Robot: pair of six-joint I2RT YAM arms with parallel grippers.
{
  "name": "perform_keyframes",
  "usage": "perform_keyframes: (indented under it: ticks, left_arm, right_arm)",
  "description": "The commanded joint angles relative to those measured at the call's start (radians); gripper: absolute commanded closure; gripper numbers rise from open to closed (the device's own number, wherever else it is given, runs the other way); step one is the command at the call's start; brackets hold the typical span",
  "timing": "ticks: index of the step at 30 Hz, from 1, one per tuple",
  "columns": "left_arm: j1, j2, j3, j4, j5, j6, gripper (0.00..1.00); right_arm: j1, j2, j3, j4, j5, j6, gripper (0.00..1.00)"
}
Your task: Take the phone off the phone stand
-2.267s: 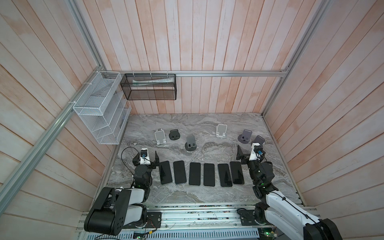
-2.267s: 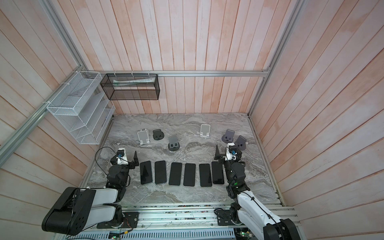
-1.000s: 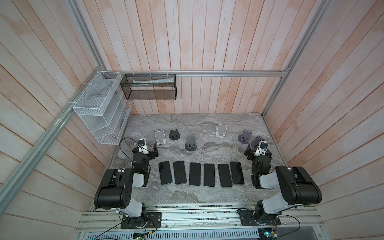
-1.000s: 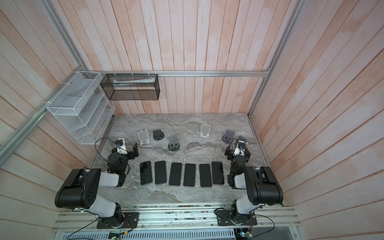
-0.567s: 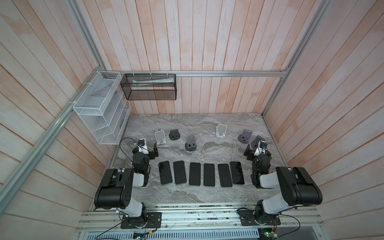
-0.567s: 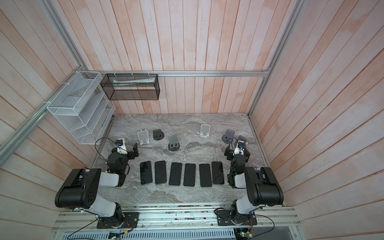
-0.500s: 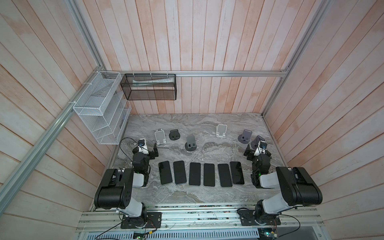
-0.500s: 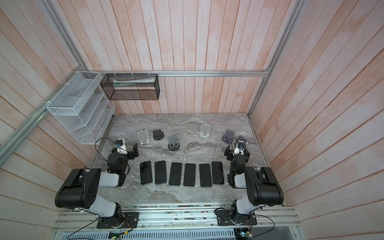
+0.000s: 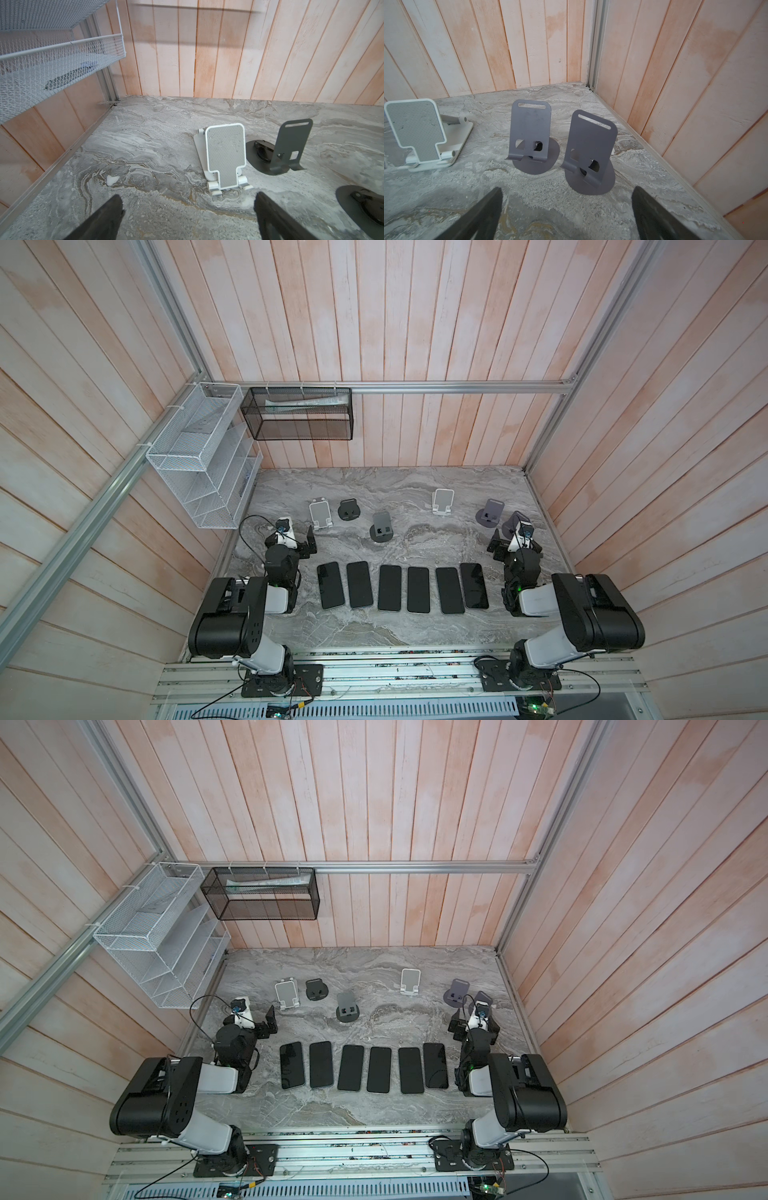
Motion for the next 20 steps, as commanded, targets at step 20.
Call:
perform_keyframes:
  ticks: [20]
  left_arm:
    - [0.005,-0.007,-0.003,0.003,0.011,-0.005,0.0]
  right_arm:
    - [-0.002,-0.015,0.018,-0.013,-0.01,0.0,0.02]
